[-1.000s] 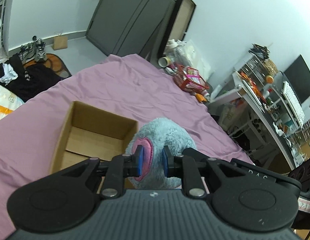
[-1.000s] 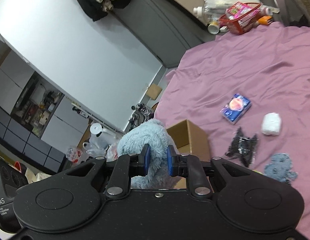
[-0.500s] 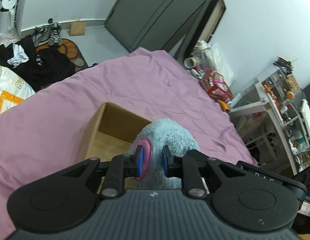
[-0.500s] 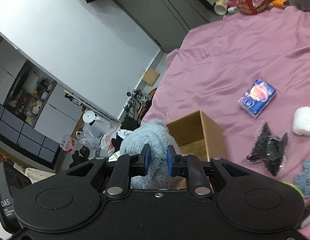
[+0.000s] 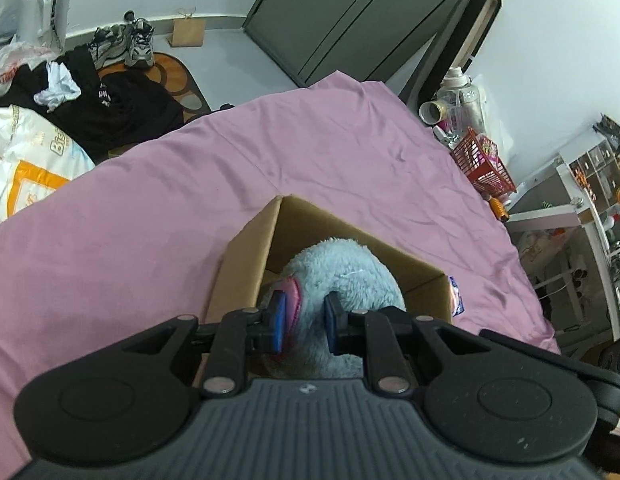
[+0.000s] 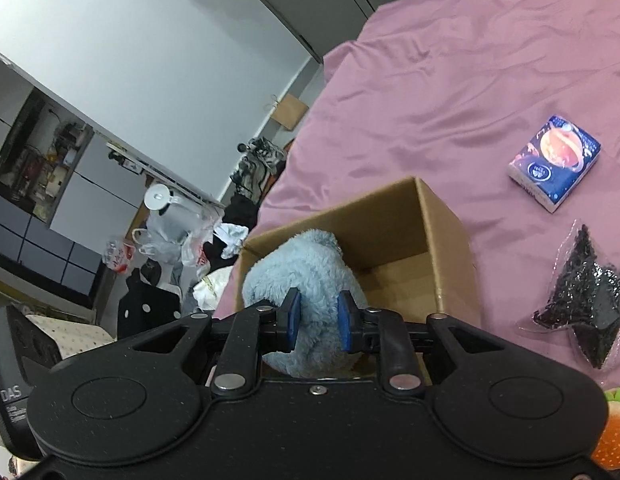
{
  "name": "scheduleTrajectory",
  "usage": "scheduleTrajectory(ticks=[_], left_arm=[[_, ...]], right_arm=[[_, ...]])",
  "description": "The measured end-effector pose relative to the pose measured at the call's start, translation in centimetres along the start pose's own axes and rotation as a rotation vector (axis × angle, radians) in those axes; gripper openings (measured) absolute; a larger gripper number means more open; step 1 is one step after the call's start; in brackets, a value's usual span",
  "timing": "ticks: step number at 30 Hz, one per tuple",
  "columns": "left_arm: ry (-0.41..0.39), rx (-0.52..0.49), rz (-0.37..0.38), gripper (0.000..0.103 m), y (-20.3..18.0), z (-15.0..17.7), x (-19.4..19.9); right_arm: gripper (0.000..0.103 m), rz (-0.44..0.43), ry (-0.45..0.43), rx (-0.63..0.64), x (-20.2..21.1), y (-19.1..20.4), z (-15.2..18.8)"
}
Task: Organize soft objects
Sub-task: 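Carry the fluffy plush into the cardboard box and open both grippers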
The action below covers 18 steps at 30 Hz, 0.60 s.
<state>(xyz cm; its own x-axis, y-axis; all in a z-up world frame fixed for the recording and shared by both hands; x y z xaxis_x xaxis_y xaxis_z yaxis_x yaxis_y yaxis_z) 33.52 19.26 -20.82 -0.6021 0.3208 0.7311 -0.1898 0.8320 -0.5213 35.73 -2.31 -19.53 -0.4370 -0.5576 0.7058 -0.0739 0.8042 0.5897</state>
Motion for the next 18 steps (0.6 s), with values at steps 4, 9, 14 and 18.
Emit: scheduleTrajectory(ticks=[4, 9, 14, 18], left_arm=[[0.023, -0.081, -0.05, 0.022, -1.2, 0.4, 0.1], [0.001, -0.135, -0.124, 0.034, -2.7, 0.8, 2.3], [-0.052, -0.186, -0.134, 0.062, -5.5, 1.4, 5.5], [-0.085, -0.236, -0.109, 0.072, -8.5, 2.9, 8.2]], right_arm=[[0.024, 0.015, 0.006, 0.012, 0.6, -0.1, 0.1], [0.038, -0.004, -0.015, 0.052, 3.9, -0.1, 0.3], [0.059, 0.003, -0.074, 0.098, 8.8, -0.5, 0.5], [0.075, 0.012, -0.107, 0.122, 12.7, -1.2, 0.9]])
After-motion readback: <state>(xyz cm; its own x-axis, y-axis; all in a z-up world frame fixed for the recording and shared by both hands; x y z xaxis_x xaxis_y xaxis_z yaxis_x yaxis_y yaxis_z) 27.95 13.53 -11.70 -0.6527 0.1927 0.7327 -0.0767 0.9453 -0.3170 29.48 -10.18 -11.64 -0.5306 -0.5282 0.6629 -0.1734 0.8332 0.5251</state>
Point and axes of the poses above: each gripper's, at about its wrist camera, not at the fingertips, and x roughly against the way its jaws point, y to its left, z to its underside, the point moved 1 cm from there along -x, roughly the way its jaws point, and after that the axes turned 2 degrees about z, right-handed, at the moved point
